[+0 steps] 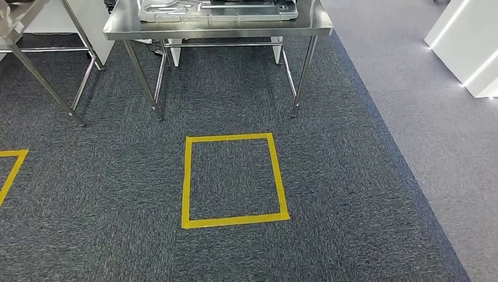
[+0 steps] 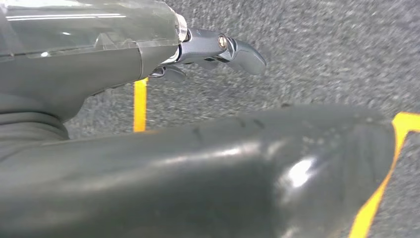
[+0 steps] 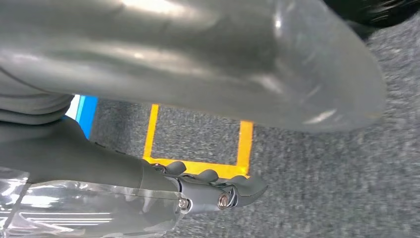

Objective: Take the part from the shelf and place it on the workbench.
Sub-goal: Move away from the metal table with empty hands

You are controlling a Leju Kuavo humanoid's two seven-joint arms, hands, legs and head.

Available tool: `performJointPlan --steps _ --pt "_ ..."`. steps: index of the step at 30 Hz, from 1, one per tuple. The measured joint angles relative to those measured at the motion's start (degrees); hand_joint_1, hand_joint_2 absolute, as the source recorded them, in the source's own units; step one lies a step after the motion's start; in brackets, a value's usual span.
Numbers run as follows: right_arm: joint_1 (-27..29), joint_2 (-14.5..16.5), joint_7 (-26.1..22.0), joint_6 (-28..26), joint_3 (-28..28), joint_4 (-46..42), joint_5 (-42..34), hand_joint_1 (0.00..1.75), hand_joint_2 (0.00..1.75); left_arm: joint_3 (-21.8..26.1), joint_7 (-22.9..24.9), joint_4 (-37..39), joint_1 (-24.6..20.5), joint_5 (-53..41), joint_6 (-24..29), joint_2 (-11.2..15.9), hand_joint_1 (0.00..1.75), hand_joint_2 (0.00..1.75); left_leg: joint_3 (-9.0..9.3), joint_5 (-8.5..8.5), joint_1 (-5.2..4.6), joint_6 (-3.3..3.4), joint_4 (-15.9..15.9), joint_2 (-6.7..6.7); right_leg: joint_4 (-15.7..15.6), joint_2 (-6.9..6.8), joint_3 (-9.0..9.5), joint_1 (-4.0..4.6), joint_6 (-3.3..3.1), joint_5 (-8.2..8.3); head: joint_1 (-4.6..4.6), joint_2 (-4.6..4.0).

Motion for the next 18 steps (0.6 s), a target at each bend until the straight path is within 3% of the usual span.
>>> performJointPlan --steps 2,3,4,6,7,10,11,12,13,15,16,18 --pt "-0.15 -0.08 0.1 -0.01 0.0 0.0 -0.32 0.0 0.0 -0.09 0.07 0.02 -0.04 -0.12 0.18 -0.06 0.0 0.0 -0.93 0.8 -0.2 -0.36 0.49 0.0 -9.96 -0.05 7.19 0.45 -1.03 -1.73 0.0 0.0" --pt "-0.25 -0.11 0.14 -0.01 -0.01 0.0 -0.56 0.0 0.0 -0.13 0.09 0.02 -0.07 -0.16 0.28 -0.09 0.0 0.0 -1.18 1.17 -0.25 -0.62 0.66 0.02 -13.33 -0.07 9.34 0.62 -1.39 -3.04 -0.01 0.0" --pt "-0.31 -0.11 0.17 0.01 -0.01 0.01 -0.85 0.0 0.0 -0.14 0.11 0.02 -0.09 -0.15 0.39 -0.08 0.0 0.0 -1.39 1.54 -0.26 -0.93 0.77 0.04 -15.11 -0.09 10.2 0.72 -1.67 -3.64 -0.01 0.0" --pt "-0.29 -0.09 0.19 0.03 -0.07 0.04 -1.48 0.0 0.0 -0.14 0.15 0.02 -0.06 -0.12 0.63 0.07 0.0 0.0 -1.9 1.66 -0.22 -1.6 1.21 -0.05 -15.66 -0.19 9.89 0.5 -2.25 -3.22 -0.01 0.0" --pt "-0.24 -0.08 0.19 0.04 -0.11 0.06 -1.81 0.0 0.0 -0.14 0.19 0.03 -0.01 -0.1 0.75 0.15 0.0 0.0 -2.48 0.56 -0.13 -1.92 2.45 -0.19 -15.78 -0.29 9.58 0.35 -2.63 -2.76 -0.01 0.0" --pt "-0.08 -0.09 0.43 0.03 -0.25 0.09 -2.43 0.0 0.0 -0.14 0.27 0.04 0.2 -0.03 0.97 0.23 0.0 0.0 -6.26 -6.29 0.54 -2.89 12.65 -0.48 -15.65 -0.59 8.13 0.3 -3.23 -1.63 -0.01 0.0" --pt "-0.03 -0.09 0.6 0.02 -0.29 0.09 -2.54 0.0 0.0 -0.13 0.3 0.04 0.26 -0.01 0.99 0.24 0.0 0.0 -7.26 -7.75 0.75 -3.19 16.07 -0.47 -15.48 -0.61 7.61 0.34 -3.2 -1.37 0.0 0.0" --pt "0.0 -0.09 0.74 0.02 -0.34 0.09 -2.65 0.0 0.0 -0.13 0.34 0.04 0.3 0.02 1.01 0.25 0.0 0.0 -7.34 -8.03 0.91 -3.42 17.66 -0.47 -15.25 -0.61 7.14 0.34 -3.13 -1.18 0.0 0.0" --pt "0.01 -0.09 0.86 0.03 -0.43 0.1 -2.78 0.0 0.0 -0.12 0.39 0.04 0.31 0.05 1.03 0.26 0.0 0.0 -6.35 -7.29 1.05 -3.6 17.06 -0.46 -14.95 -0.59 6.74 0.3 -3.03 -1.05 0.0 0.0" --pt "-0.01 -0.05 0.98 0.15 -0.63 0.11 -3.13 0.0 0.0 -0.12 0.61 0.04 0.27 0.17 1.07 0.33 0.0 0.0 -1.53 -4.4 1.3 -3.71 9.76 -0.45 -14.15 -0.56 6.13 0.18 -2.76 -1.06 0.0 0.0" --pt "-0.04 -0.02 0.99 0.26 -0.71 0.11 -3.27 0.0 0.0 -0.12 1.14 0.04 0.21 0.31 1.1 0.37 0.0 0.0 0.94 -3.43 1.25 -3.5 5.89 -0.47 -13.76 -0.54 5.83 0.18 -2.52 -1.1 -0.01 0.0" --pt "-0.11 0.04 1.02 0.54 -0.8 0.13 -3.42 0.0 0.0 -0.07 2.95 0.05 0.16 0.72 1.08 0.47 0.0 0.0 3.34 -2.88 1.03 -2.77 1.56 -0.53 -13.21 -0.52 5.41 0.25 -1.91 -1.12 -0.01 0.0"
